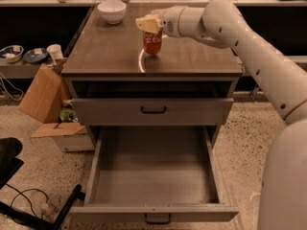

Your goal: Pick coke can from middle drawer and place on counter

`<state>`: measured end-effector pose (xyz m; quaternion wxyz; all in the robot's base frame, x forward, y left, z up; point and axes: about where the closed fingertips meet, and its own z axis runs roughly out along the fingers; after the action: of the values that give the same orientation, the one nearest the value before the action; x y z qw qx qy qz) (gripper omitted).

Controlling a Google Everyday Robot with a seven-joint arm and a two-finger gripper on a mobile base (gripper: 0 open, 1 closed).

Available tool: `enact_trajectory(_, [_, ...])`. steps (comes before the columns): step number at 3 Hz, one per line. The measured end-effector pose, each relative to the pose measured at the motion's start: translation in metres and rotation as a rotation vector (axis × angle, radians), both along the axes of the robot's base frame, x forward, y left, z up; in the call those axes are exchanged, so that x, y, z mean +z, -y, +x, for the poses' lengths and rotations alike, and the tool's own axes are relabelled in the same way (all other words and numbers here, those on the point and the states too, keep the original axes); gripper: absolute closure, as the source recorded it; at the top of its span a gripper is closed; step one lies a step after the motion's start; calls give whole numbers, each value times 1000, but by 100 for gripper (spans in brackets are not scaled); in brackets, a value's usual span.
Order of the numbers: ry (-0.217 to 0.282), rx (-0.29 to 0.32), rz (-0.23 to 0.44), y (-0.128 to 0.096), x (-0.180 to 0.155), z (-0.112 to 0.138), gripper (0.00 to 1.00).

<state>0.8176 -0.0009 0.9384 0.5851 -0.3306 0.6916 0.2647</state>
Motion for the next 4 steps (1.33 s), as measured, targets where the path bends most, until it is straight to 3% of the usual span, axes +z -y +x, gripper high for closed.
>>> enact_trajectory(1, [0, 0, 0, 0, 0, 0, 0])
enact_trajectory(2, [4, 14, -1, -3, 3, -1, 0])
enact_trajectory(3, [41, 33, -48, 0, 65, -8, 0])
enact_trajectory(4, [55, 37, -165, 51, 112, -42, 0])
